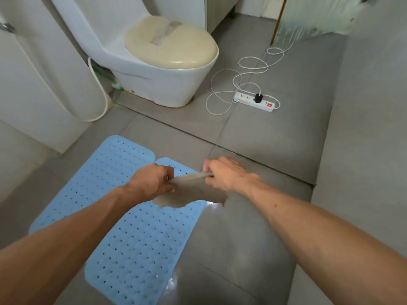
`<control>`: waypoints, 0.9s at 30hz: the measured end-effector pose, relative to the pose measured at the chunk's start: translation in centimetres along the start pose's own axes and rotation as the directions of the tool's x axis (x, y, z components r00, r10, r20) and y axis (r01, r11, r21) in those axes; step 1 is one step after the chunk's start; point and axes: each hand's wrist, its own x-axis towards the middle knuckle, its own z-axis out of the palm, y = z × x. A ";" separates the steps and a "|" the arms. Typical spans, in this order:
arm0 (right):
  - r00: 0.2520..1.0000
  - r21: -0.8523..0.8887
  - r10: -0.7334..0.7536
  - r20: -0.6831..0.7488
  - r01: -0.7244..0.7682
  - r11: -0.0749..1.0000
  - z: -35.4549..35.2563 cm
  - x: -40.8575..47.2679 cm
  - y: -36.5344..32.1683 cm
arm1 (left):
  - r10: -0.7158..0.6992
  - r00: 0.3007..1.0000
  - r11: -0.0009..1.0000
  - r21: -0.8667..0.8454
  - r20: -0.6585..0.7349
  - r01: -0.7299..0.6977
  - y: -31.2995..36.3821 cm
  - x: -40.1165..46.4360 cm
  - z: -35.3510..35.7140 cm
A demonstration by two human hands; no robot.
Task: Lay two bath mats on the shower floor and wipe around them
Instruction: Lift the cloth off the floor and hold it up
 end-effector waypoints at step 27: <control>0.901 -0.250 -0.297 0.317 0.382 0.890 -41.0 6.7 -19.0 | -0.312 0.947 0.899 -0.297 0.077 0.321 -2.6 -7.1 -38.7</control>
